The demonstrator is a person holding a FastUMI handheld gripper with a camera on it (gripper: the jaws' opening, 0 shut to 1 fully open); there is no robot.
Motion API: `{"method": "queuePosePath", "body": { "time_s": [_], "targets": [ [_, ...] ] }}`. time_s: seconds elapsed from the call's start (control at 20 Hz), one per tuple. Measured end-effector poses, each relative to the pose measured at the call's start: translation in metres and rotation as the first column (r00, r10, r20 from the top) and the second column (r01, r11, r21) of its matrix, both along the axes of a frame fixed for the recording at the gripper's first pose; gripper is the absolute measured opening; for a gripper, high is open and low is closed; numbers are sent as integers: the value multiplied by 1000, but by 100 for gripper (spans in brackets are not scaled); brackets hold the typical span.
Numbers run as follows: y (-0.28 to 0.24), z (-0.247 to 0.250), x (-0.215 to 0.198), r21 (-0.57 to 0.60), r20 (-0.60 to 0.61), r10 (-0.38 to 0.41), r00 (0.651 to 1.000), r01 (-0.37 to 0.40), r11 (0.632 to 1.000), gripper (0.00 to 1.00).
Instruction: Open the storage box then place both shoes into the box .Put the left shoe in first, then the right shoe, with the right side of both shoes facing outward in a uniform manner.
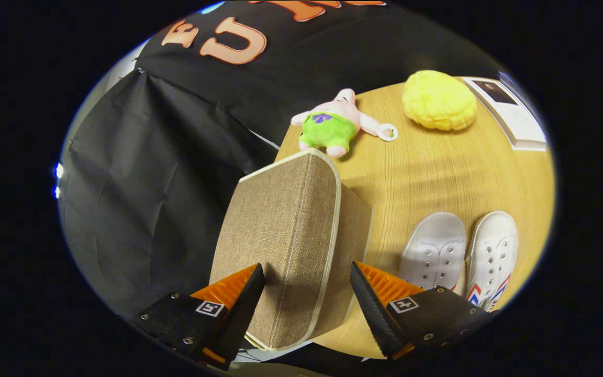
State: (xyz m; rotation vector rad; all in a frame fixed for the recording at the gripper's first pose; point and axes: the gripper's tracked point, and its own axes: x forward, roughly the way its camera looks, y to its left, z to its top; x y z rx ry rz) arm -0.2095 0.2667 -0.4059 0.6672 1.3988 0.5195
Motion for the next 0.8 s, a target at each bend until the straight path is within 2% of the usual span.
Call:
{"method": "queuePosePath", "body": {
  "time_s": [0.4,0.6,0.8],
  "targets": [
    [24,-8,-5,192,-160,-102,982,133,972,98],
    [25,15,5,261,-146,-138,980,172,950,92],
    [9,29,10,276,-147,-169,975,204,939,91]
  ]
}}
